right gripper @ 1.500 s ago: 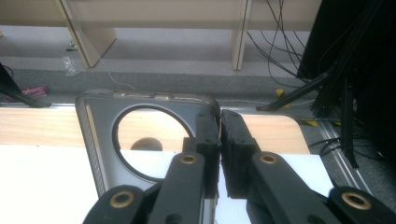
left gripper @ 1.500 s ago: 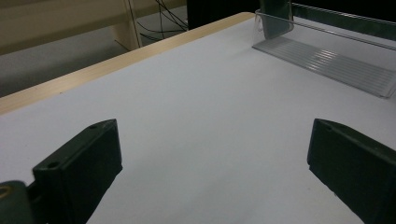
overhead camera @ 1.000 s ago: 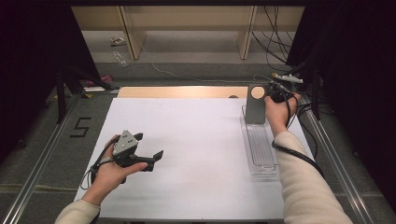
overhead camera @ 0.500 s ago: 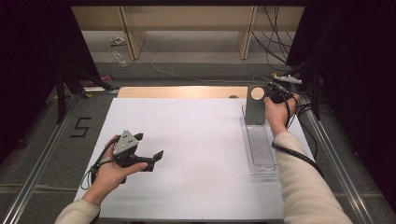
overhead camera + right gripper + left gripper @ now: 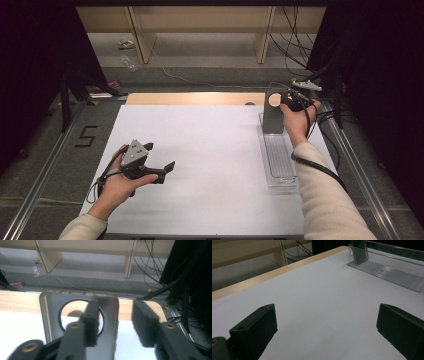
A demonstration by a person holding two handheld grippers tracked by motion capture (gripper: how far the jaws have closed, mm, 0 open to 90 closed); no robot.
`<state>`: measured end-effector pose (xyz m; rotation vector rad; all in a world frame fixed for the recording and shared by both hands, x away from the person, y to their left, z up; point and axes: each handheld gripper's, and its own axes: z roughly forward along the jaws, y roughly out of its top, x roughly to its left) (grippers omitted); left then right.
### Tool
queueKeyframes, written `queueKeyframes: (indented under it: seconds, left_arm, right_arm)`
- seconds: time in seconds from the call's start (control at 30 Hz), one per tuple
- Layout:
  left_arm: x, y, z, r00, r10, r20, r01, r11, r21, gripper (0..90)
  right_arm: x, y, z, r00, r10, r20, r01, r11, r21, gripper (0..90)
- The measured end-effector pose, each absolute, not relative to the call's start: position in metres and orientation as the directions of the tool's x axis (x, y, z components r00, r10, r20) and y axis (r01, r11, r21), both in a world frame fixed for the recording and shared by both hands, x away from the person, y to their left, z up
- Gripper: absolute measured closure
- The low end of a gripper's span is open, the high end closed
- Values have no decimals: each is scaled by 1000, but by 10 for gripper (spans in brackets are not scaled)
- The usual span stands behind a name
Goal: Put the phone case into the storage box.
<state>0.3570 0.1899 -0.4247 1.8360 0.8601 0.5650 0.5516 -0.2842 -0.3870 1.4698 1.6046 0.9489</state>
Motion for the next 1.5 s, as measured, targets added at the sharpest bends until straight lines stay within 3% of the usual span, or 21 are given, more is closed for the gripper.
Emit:
queueKeyframes:
  seconds: [0.43,0.63,1.5]
  left_arm:
    - [357,190,-426,636,772,-3,314,-255,915,31]
    - [357,190,-426,635,772,-6,318,-254,913,35]
    - [357,189,-429,638,770,-8,322,-258,911,39]
  right_arm:
    - [538,-285,-385,-103,995,-5,450,51,891,262]
    - [529,-284,-383,-140,990,-15,446,77,892,189]
    - [484,-283,-384,-257,966,-25,406,131,904,164]
